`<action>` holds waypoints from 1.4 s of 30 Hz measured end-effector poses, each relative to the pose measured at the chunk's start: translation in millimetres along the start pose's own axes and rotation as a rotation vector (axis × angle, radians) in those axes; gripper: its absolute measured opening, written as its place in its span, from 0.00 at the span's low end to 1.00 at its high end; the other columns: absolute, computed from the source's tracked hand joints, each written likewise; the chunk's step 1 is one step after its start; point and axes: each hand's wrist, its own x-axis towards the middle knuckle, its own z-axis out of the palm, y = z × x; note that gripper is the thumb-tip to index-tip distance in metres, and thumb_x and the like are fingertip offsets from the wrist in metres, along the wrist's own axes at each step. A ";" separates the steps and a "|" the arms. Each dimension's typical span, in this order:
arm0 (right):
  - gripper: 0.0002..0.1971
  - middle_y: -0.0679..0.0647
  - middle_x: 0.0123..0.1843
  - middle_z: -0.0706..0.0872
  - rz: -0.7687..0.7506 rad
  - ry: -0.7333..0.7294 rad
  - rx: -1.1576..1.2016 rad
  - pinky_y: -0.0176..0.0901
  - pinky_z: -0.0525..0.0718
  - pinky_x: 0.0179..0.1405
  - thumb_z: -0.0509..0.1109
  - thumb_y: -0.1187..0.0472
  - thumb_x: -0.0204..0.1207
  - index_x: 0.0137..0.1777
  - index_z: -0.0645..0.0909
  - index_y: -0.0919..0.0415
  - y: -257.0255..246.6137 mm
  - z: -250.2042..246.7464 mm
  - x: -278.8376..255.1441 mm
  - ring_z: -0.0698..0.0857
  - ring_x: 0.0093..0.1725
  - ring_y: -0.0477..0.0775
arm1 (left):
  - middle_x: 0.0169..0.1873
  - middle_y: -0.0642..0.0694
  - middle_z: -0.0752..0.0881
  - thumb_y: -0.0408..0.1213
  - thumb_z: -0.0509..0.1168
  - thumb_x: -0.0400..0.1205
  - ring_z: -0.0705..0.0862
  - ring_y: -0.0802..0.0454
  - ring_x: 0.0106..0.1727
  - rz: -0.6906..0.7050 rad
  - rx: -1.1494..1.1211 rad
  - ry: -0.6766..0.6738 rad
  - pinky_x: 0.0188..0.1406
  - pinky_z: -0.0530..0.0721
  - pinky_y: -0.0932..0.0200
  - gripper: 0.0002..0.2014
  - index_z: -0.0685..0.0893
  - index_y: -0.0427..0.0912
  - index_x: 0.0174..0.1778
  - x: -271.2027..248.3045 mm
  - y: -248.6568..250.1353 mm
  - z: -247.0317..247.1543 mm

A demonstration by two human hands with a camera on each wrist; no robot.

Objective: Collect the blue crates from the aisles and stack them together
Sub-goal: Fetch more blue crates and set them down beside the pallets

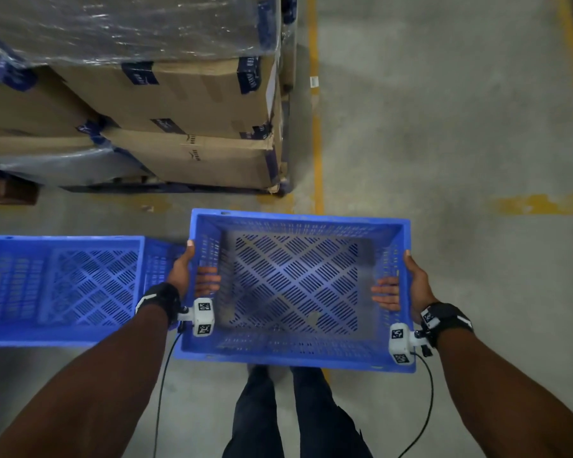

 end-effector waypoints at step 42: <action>0.39 0.50 0.25 0.56 -0.328 0.427 0.649 0.41 0.51 0.19 0.59 0.13 0.61 0.30 0.62 0.53 156.2 -38.5 -334.3 0.54 0.19 0.51 | 0.19 0.53 0.60 0.83 0.57 0.69 0.57 0.57 0.15 0.446 0.595 -0.398 0.13 0.54 0.68 0.36 0.68 0.49 0.28 -230.5 128.6 139.2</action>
